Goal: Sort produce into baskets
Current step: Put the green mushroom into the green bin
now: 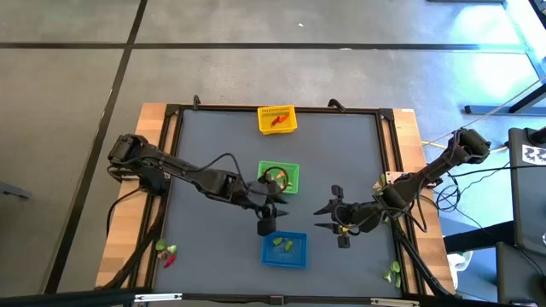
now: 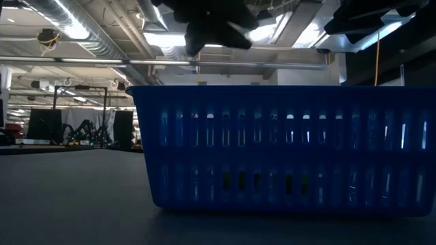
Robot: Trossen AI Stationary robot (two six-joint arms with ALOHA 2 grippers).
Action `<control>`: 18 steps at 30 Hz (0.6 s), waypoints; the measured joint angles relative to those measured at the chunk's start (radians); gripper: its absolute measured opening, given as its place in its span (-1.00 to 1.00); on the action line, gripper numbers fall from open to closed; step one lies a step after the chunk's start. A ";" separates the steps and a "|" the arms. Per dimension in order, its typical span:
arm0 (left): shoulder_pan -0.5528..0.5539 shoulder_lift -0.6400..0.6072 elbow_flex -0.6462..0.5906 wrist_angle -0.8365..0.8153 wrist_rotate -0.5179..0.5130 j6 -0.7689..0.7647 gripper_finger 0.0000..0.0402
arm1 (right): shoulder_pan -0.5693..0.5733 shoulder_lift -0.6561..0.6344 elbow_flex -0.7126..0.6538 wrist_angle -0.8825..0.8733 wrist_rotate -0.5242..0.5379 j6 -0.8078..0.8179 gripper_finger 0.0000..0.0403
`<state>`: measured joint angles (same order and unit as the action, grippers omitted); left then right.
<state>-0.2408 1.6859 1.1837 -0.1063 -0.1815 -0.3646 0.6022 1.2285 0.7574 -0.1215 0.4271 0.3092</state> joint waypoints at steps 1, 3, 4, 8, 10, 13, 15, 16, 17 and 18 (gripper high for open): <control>-0.002 0.000 0.000 0.019 -0.001 0.001 -0.16 | 0.000 0.000 0.000 0.000 0.000 0.000 -0.25; -0.002 0.000 0.000 0.045 -0.002 0.000 -0.13 | 0.000 0.000 0.000 0.000 0.000 0.000 -0.25; -0.002 0.000 0.000 0.052 -0.003 0.000 -0.11 | 0.000 0.000 0.000 0.000 0.000 0.000 -0.25; -0.020 0.000 0.005 0.043 -0.002 0.000 0.07 | 0.000 0.000 0.000 0.000 0.000 0.000 -0.25; -0.035 0.000 0.007 0.044 0.022 -0.006 0.17 | 0.000 0.000 0.000 0.000 0.000 0.000 -0.25; -0.070 0.000 0.007 0.025 0.039 -0.041 0.27 | 0.000 0.000 0.000 0.000 0.000 -0.001 -0.25; -0.098 0.000 0.008 -0.019 0.039 -0.075 0.30 | 0.000 0.000 0.000 0.000 0.000 -0.001 -0.25; -0.113 0.000 0.008 -0.056 0.040 -0.097 0.30 | 0.000 0.000 0.000 0.000 0.000 -0.001 -0.25; -0.129 0.000 0.008 -0.095 0.042 -0.126 0.30 | 0.000 0.000 0.000 0.000 0.000 -0.001 -0.25; -0.143 0.000 0.008 -0.135 0.042 -0.159 0.30 | 0.000 0.000 0.000 0.000 0.000 -0.002 -0.25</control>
<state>-0.3834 1.6855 1.1912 -0.2412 -0.1390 -0.5234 0.6019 1.2285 0.7574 -0.1211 0.4268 0.3074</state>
